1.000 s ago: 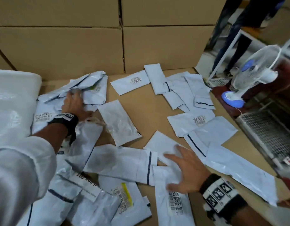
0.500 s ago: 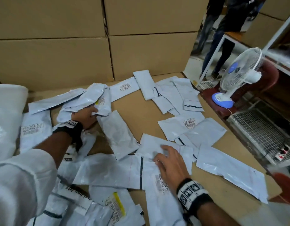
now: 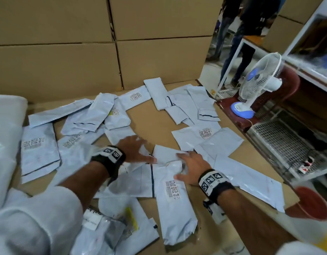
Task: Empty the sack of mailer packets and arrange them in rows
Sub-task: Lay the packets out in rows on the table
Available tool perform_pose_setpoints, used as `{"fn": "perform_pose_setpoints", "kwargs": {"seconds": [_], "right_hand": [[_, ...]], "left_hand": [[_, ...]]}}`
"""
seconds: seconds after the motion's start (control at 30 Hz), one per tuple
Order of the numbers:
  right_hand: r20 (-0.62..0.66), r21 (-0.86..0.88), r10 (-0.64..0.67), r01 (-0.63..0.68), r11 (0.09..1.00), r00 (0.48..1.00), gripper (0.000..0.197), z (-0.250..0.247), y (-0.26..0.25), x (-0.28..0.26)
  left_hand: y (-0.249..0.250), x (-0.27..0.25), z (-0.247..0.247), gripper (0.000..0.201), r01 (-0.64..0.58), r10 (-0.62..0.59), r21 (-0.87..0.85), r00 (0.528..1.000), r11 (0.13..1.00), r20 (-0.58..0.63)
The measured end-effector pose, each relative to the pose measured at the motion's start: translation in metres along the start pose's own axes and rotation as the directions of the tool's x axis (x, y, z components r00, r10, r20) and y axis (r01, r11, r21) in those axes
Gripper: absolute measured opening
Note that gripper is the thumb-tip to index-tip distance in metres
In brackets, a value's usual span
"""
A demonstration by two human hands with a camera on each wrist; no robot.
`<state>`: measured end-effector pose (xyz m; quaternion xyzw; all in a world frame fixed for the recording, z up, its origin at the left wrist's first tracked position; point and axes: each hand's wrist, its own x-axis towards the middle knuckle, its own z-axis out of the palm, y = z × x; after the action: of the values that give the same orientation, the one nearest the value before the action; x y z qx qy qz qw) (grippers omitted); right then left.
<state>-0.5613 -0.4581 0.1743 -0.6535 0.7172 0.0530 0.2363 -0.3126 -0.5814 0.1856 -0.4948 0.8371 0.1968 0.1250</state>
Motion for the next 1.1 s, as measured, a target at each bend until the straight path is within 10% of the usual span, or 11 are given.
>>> {"fn": "perform_pose_setpoints", "kwargs": {"seconds": [0.17, 0.27, 0.57, 0.73, 0.97, 1.1], "right_hand": [[0.008, 0.13, -0.176, 0.173, 0.976, 0.984, 0.061, -0.013, -0.007, 0.016], [-0.085, 0.128, -0.113, 0.123, 0.984, 0.99, 0.055, -0.047, 0.008, 0.038], [-0.299, -0.047, 0.065, -0.083, 0.995, 0.952, 0.085, -0.112, 0.064, 0.176], [-0.147, -0.021, 0.207, -0.212, 0.977, 0.967, 0.117, -0.124, 0.085, 0.233], [-0.085, -0.021, -0.36, 0.36, 0.933, 0.929, 0.083, -0.097, 0.039, 0.196], [0.065, 0.064, -0.548, 0.545, 0.836, 0.834, 0.095, -0.098, 0.037, 0.18]], "left_hand": [[0.043, 0.005, 0.04, 0.115, -0.174, 0.175, 0.029, 0.984, 0.984, -0.03], [0.039, 0.013, 0.049, 0.08, -0.141, 0.143, 0.024, 0.978, 0.99, -0.153], [0.017, 0.01, 0.061, 0.042, -0.038, -0.019, -0.118, 0.896, 0.992, -0.443], [0.041, 0.014, 0.053, 0.04, 0.023, -0.115, -0.182, 0.853, 0.983, -0.51], [0.065, 0.067, 0.008, 0.043, 0.045, -0.289, -0.385, 0.741, 0.922, -0.606], [0.079, 0.098, 0.005, 0.074, 0.22, -0.354, -0.308, 0.793, 0.925, -0.496]]}}
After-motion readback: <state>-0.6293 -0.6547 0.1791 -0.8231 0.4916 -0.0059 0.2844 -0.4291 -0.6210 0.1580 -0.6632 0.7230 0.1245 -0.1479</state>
